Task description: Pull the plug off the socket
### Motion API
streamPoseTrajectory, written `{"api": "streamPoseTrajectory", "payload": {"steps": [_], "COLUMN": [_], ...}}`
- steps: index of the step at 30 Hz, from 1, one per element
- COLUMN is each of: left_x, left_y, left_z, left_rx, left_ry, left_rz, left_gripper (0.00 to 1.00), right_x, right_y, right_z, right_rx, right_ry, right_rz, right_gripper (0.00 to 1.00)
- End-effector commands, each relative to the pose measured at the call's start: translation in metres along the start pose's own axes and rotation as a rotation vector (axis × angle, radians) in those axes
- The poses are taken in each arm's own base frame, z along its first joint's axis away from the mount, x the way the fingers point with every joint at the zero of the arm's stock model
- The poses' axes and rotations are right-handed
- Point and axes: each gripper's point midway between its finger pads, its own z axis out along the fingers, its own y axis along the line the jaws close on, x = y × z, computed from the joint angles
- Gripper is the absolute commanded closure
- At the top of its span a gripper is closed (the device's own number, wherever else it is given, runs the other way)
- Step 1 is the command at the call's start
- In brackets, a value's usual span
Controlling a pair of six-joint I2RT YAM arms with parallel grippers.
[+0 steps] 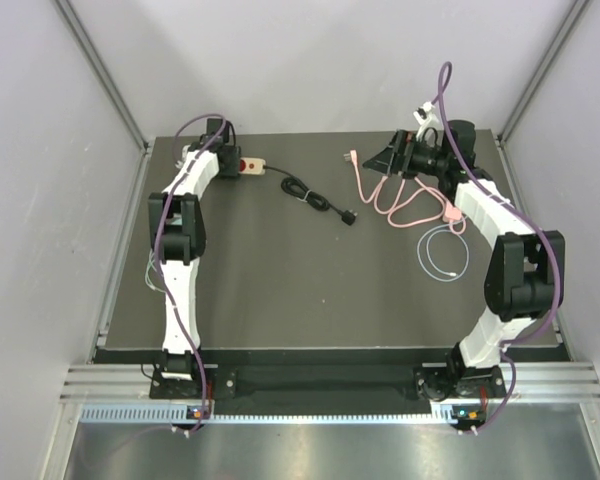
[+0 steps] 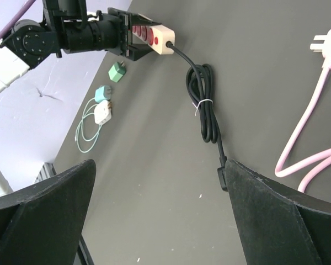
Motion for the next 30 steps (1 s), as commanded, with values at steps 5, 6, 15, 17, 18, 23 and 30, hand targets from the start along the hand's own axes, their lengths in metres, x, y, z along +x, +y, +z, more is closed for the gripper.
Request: {"api": "streamPoseTrajectory", "payload": {"steps": [5, 6, 15, 17, 18, 23, 30], "left_x": [0.004, 0.003, 0.010, 0.010, 0.010, 0.008, 0.006], "left_y": [0.009, 0.012, 0.016, 0.015, 0.015, 0.004, -0.029], "left_z": [0.004, 0.006, 0.015, 0.015, 0.014, 0.009, -0.013], "left_rx": [-0.040, -0.047, -0.050, -0.045, -0.044, -0.008, 0.138], "left_ry": [-0.001, -0.007, 0.022, 0.023, 0.023, 0.034, 0.072], "left_rz": [-0.050, -0.046, -0.033, -0.030, -0.027, -0.015, 0.032], "left_gripper": [0.97, 0.85, 0.50, 0.43, 0.40, 0.17, 0.13], "right_x": [-0.041, -0.041, -0.041, -0.041, -0.041, -0.043, -0.046], "right_y": [0.020, 0.019, 0.016, 0.014, 0.014, 0.013, 0.014], "right_z": [-0.021, -0.021, -0.021, -0.022, -0.022, -0.023, -0.029], "right_rx": [-0.007, -0.005, 0.003, 0.006, 0.007, 0.011, 0.029], "right_ry": [-0.093, -0.092, -0.091, -0.091, -0.090, -0.093, -0.078], "right_rz": [-0.105, -0.107, -0.108, -0.110, -0.107, -0.118, -0.193], "right_gripper": [0.00, 0.00, 0.00, 0.00, 0.00, 0.00, 0.00]}}
